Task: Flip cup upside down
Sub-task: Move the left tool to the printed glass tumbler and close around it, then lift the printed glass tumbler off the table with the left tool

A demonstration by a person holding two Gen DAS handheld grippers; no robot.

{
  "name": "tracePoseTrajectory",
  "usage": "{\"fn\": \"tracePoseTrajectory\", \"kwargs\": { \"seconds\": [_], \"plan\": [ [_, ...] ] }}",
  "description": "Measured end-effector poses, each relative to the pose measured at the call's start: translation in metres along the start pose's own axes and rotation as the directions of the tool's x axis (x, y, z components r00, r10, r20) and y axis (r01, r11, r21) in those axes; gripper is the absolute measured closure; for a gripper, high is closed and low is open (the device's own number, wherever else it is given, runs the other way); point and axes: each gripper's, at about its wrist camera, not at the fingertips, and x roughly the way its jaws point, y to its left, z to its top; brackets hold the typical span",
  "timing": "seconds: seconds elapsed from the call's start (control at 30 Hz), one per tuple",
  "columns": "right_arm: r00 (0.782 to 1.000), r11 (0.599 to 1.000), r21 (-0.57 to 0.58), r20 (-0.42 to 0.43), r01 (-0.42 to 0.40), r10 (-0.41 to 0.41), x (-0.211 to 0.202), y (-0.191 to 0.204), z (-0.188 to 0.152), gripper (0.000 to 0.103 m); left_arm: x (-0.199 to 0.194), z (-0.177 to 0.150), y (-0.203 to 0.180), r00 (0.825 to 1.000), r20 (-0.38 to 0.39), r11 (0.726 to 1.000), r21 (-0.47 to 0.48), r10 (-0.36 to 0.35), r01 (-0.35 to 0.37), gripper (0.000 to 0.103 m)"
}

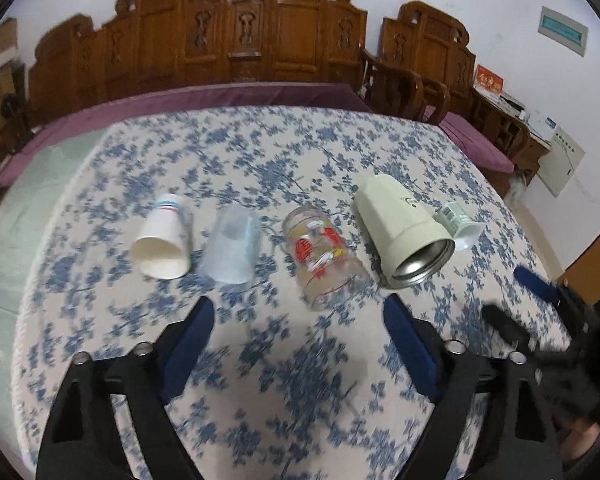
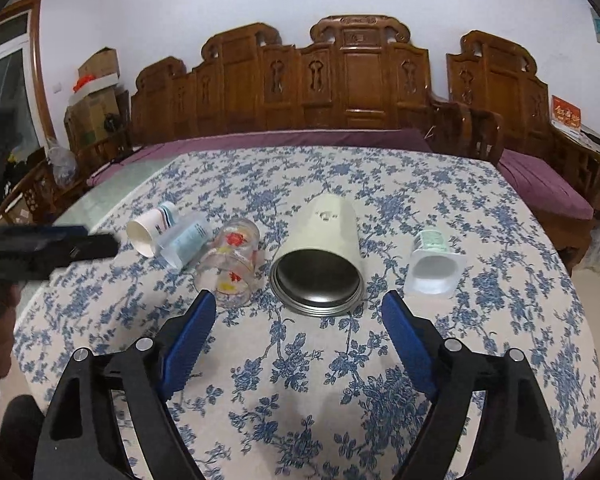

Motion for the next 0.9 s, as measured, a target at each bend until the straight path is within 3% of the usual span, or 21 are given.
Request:
{"fn": "tracePoseTrajectory", "kwargs": {
  "seconds": [0.23, 0.6, 0.77, 0.9],
  "plan": [
    [0.999, 0.999, 0.035, -0.034, -0.022, 0.023, 0.016, -0.009, -0.013, 0.017, 0.066, 0.030, -0.005, 0.992, -0.123, 0.998, -0.046, -0.038, 0.033, 0.031],
    [0.997, 0.996, 0.082, -0.051, -0.048, 0.052, 0.015, -0.029, -0.021, 0.017, 0.137, 0.055, -0.028, 0.963, -0.263, 0.998, 0.006, 0.065, -0.066, 0.036],
    [0.997, 0.994, 0.097, -0.055, -0.053, 0.059, 0.016, -0.032, -0.022, 0.017, 0.159, 0.056, -0.030, 0.941, -0.324, 0.995, 0.016, 0.101, -0.101, 0.039],
    [0.997, 0.993, 0.103, -0.048, -0.060, 0.065, 0.014, -0.033, -0.020, 0.017, 0.164, 0.056, -0.026, 0.935, -0.339, 0.994, 0.007, 0.103, -0.107, 0.040]
  ]
}}
